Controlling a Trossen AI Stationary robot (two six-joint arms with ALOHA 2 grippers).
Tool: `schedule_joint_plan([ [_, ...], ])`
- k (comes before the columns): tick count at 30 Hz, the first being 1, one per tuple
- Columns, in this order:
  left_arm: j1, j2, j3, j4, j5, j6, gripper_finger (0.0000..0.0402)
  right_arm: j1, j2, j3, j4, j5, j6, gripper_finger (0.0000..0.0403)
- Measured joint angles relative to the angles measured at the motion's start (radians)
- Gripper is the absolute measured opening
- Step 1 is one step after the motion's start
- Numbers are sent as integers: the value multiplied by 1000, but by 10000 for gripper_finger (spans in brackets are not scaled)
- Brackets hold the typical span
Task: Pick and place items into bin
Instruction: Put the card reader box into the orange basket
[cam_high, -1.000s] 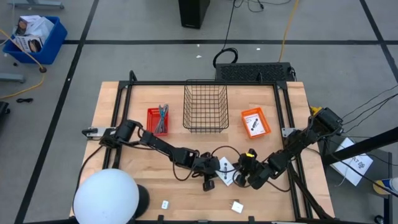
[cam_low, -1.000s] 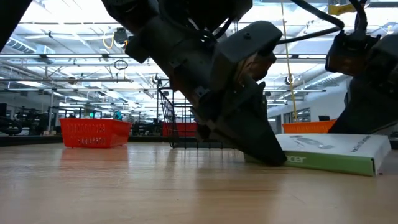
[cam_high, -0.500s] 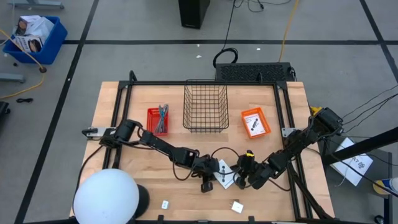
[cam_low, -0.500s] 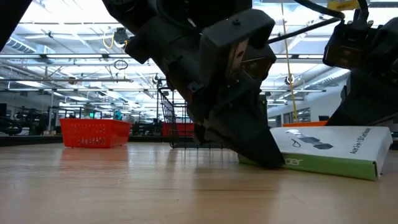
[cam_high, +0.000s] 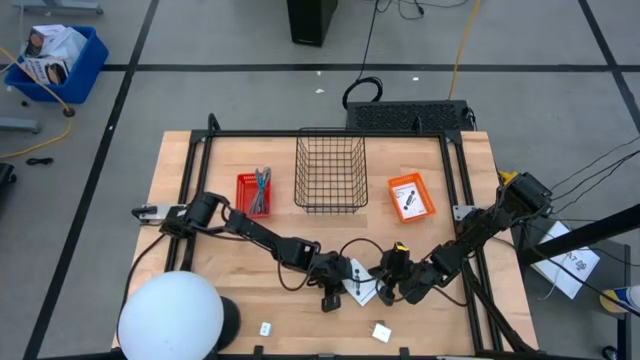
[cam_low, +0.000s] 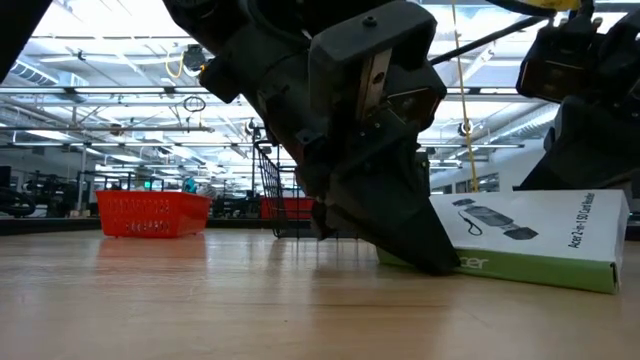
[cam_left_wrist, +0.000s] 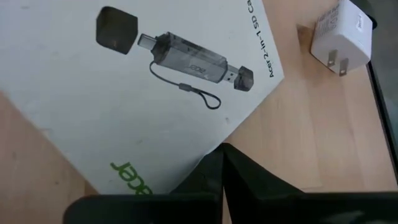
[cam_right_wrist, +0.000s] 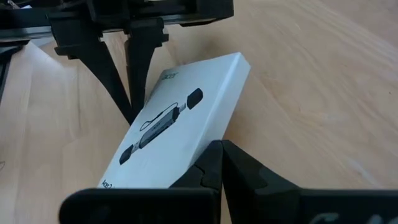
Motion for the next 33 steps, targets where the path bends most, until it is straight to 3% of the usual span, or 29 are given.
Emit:
schedule_joint_plan([
  [9,20,4,0,6,160,-76,11,0,-1,7,87,-3,8,0],
  [15,36,4,4,45,25,-81,14,0,7,7,112,-54,7,0],
  [24,34,4,2,120,71,-102,4,0,8,5,-37,-34,124,0],
  [33,43,3,2,217,103,-116,19,0,20,4,-38,-32,133,0],
])
